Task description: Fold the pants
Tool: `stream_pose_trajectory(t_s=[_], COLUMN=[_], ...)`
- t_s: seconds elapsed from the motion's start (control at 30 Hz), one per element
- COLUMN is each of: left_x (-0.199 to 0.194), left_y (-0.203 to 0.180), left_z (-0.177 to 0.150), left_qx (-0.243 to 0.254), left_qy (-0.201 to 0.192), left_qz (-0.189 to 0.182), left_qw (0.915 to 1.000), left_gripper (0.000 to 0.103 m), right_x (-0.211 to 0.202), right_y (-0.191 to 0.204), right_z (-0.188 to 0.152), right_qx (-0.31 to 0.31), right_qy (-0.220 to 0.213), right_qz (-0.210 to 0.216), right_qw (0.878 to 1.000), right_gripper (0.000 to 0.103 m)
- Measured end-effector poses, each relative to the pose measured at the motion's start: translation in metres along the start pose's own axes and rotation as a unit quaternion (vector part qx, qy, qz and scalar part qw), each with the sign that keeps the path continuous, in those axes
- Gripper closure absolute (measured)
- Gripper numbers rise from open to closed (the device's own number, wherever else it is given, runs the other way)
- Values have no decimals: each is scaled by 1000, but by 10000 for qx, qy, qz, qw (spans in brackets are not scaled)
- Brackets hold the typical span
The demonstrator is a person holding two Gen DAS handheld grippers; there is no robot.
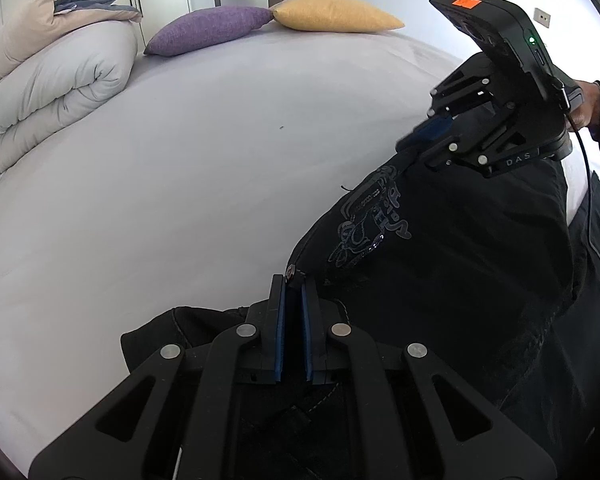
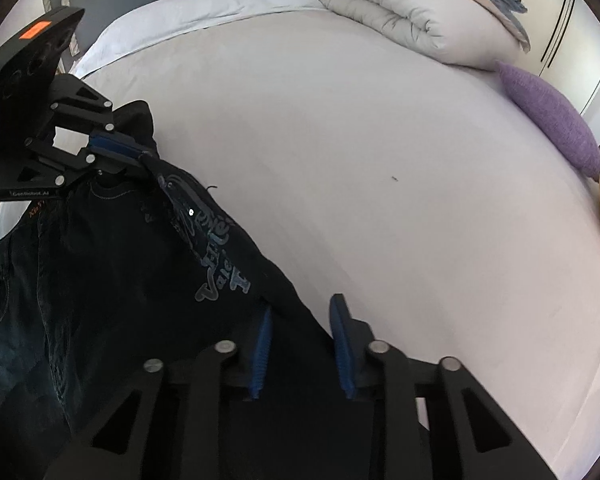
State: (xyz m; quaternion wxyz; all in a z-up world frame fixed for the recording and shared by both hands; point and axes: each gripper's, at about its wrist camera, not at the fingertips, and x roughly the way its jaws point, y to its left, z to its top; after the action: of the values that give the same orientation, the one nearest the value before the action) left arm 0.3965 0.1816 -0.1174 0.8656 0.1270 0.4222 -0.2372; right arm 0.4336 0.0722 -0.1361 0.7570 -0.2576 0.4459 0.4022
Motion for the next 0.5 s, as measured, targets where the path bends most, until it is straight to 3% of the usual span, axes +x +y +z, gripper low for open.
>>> stream_pose_trajectory(t_s=[0.07,0.37,0.43,0.5], left_x=[-1,-19,-30,-42], left_y=[2,-1,-8,-22], left_z=[-1,-10,-15,-22], left_qx=[-52,-70,7,260], left_qy=[-26,-94,-129,-107], left_qz=[-6,-10,13,134], left_qw=[10000,9999,9999,9995], left_gripper=[97,97,97,97], right_x=[-4,-22,-26,-25], right_y=[5,55,78,108], right_z=[0,-11,-20,-33], right_qx=[-83,-1258,-1766,-2550], right_qy=[-29,-65,-9,108], right_qz=[-10,-640,-895,-1344], right_qw=[10000,9900,9802,9575], right_gripper=[95,99,99,100])
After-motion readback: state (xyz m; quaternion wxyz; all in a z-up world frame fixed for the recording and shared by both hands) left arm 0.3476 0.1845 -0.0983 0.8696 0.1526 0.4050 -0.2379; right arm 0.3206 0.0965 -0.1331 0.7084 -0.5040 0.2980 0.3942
